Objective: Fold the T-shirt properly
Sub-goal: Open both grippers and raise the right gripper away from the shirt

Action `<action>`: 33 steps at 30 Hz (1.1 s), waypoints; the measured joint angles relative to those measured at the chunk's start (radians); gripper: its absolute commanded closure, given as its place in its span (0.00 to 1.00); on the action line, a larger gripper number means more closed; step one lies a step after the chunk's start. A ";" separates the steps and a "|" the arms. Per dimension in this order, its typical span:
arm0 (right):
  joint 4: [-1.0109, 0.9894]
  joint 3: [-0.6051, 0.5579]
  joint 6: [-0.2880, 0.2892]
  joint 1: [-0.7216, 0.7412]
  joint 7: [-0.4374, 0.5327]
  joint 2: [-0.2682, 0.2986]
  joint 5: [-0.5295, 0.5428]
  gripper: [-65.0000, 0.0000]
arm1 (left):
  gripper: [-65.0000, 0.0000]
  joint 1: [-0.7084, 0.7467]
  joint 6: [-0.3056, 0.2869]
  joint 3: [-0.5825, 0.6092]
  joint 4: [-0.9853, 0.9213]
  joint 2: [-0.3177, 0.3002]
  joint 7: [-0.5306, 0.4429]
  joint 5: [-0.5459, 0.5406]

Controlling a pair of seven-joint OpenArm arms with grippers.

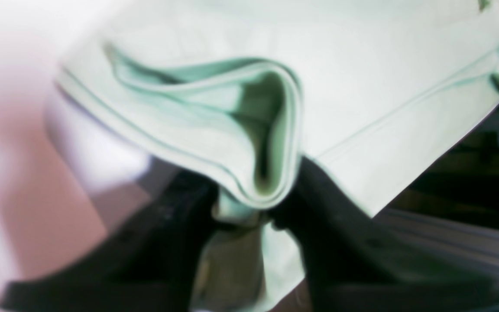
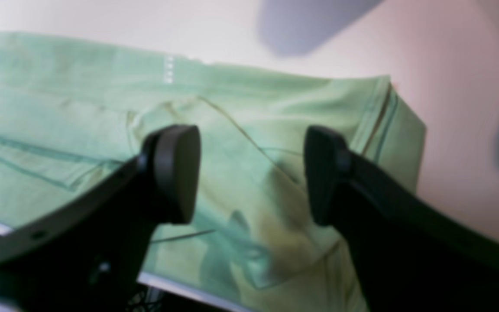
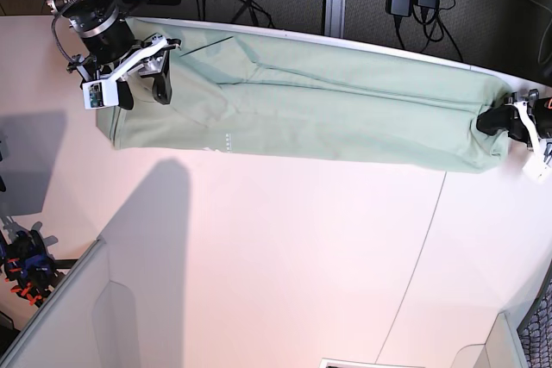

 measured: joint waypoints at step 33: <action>0.014 0.112 -0.005 0.045 0.000 0.000 0.031 0.42 | 1.00 -0.119 0.004 -0.203 0.266 -0.002 -0.079 0.349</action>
